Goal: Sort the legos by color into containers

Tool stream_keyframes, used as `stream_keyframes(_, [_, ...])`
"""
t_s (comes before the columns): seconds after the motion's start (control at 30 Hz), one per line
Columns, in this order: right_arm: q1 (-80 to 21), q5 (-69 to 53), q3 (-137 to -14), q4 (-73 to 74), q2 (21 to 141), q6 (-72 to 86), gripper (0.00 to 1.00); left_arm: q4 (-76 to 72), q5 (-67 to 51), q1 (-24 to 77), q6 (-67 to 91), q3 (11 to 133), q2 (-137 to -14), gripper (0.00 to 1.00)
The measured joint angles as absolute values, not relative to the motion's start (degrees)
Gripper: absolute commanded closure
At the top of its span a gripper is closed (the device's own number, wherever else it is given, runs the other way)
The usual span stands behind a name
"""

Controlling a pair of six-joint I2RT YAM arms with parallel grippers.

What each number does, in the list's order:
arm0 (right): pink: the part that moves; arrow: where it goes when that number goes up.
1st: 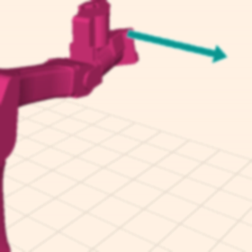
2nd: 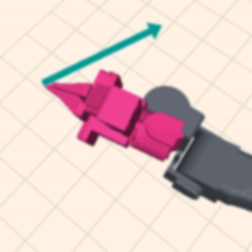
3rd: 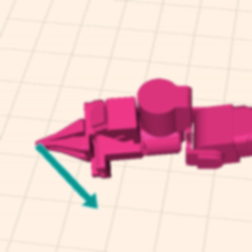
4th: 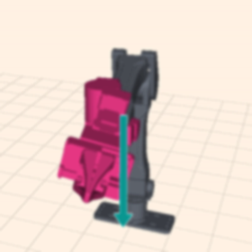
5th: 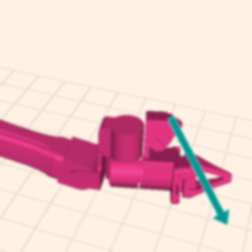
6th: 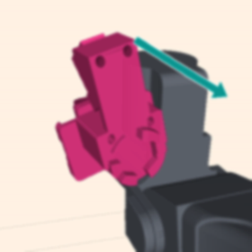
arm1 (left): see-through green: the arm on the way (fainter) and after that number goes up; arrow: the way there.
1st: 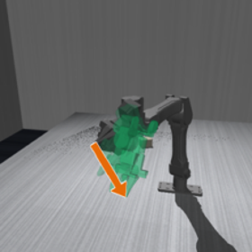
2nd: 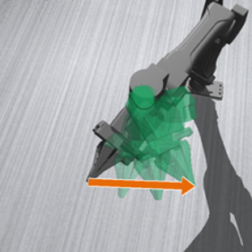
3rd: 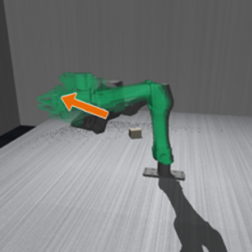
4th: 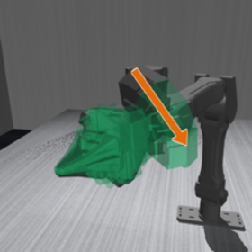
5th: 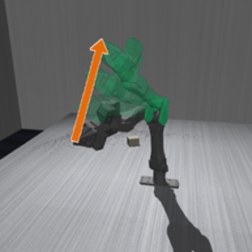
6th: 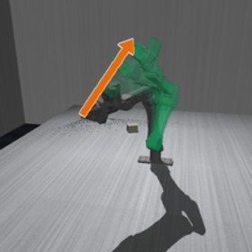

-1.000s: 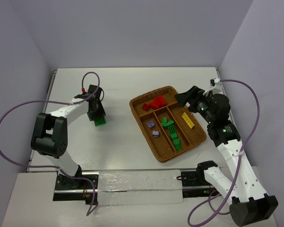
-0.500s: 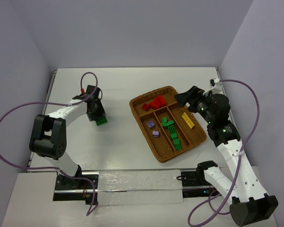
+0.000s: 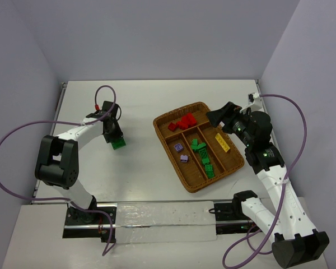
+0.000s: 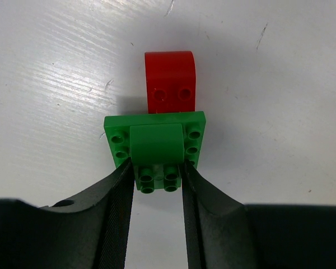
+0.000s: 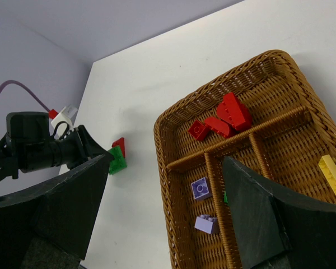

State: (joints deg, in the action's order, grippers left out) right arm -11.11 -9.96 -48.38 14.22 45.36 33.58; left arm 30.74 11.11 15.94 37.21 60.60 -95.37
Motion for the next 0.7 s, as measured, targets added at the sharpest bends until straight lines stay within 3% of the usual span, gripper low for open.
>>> stream_keyframes(0.3, [-11.3,-10.2,-48.4,14.2,45.4,33.6,0.12,33.3,10.2,15.8,36.8,61.3,-93.6,1.0])
stream_keyframes(0.43, [-13.0,-12.0,-48.4,13.0,46.2,33.6,0.14,33.8,2.1,14.0,35.8,61.7,-84.5,1.0])
stream_keyframes(0.7, [-32.6,-17.9,-52.9,9.6,58.4,27.4,0.19,27.1,-14.6,12.0,35.8,63.2,-70.8,1.0])
